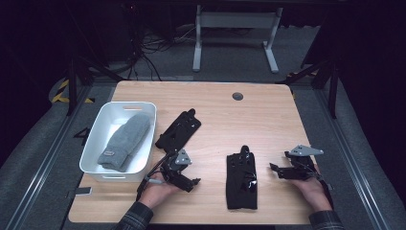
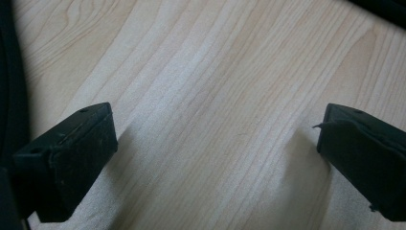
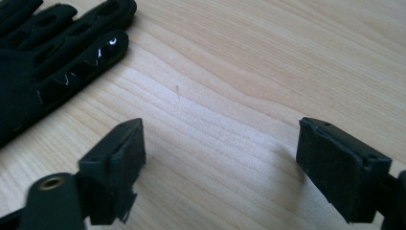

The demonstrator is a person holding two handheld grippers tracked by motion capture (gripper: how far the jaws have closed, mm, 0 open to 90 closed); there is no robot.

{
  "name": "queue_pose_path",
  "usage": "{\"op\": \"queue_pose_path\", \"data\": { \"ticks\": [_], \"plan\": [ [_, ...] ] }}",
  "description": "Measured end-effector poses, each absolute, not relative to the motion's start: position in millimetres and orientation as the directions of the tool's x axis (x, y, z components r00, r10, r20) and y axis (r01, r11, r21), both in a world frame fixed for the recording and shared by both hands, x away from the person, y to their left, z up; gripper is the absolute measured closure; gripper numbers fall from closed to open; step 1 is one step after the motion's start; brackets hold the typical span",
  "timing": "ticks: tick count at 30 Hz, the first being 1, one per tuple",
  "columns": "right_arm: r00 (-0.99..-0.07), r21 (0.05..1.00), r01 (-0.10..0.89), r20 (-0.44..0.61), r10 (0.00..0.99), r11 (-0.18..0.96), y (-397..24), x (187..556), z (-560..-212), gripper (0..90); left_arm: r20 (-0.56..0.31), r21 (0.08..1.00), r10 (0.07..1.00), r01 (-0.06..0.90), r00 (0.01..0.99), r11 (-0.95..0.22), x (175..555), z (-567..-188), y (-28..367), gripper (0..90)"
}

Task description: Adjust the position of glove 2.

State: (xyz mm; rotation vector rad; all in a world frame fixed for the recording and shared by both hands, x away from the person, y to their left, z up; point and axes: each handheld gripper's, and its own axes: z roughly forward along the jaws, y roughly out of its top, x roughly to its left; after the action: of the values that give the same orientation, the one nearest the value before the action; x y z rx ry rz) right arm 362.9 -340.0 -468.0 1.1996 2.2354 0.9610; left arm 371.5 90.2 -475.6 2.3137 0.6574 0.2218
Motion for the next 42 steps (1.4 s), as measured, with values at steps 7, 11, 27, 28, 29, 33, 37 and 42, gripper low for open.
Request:
{"op": "queue_pose_path", "data": {
  "ticks": [7, 11, 27, 28, 29, 33, 37, 42],
  "plan": [
    [-0.538, 0.739, 0.556, -0.031, 0.843, 0.382, -340, 364, -468, 16.2, -0.038, 0.668, 0.567, 0.443, 0.823, -0.597, 374, -467, 94, 25.6],
    [-0.538, 0.738, 0.556, -0.031, 0.843, 0.382, -340, 364, -468, 16.2, -0.005, 0.683, 0.615, 0.452, 0.788, -0.573, 380, -456, 89, 49.0],
    [-0.538, 0.739, 0.556, -0.030, 0.843, 0.381, -340, 364, -468, 16.2, -0.049, 0.683, 0.722, 0.550, 0.690, -0.480, 426, -433, 81, 89.7],
    [-0.538, 0.739, 0.556, -0.030, 0.843, 0.381, -340, 364, -468, 16.2, -0.047, 0.688, 0.732, 0.554, 0.679, -0.470, 430, -432, 80, 89.7],
    [-0.538, 0.739, 0.556, -0.030, 0.843, 0.381, -340, 364, -468, 16.2, -0.045, 0.691, 0.739, 0.555, 0.672, -0.463, 434, -432, 80, 89.7],
    [-0.537, 0.739, 0.557, -0.028, 0.843, 0.379, -340, 364, -468, 16.2, -0.052, 0.696, 0.758, 0.568, 0.650, -0.440, 448, -433, 79, 89.7],
    [-0.537, 0.739, 0.557, -0.028, 0.843, 0.379, -340, 364, -468, 16.2, -0.010, 0.683, 0.783, 0.576, 0.623, -0.449, 460, -438, 77, 89.7],
    [-0.536, 0.739, 0.557, -0.028, 0.843, 0.378, -340, 364, -468, 16.3, 0.048, 0.675, 0.799, 0.570, 0.600, -0.469, 469, -441, 76, 89.6]
  ]
}}
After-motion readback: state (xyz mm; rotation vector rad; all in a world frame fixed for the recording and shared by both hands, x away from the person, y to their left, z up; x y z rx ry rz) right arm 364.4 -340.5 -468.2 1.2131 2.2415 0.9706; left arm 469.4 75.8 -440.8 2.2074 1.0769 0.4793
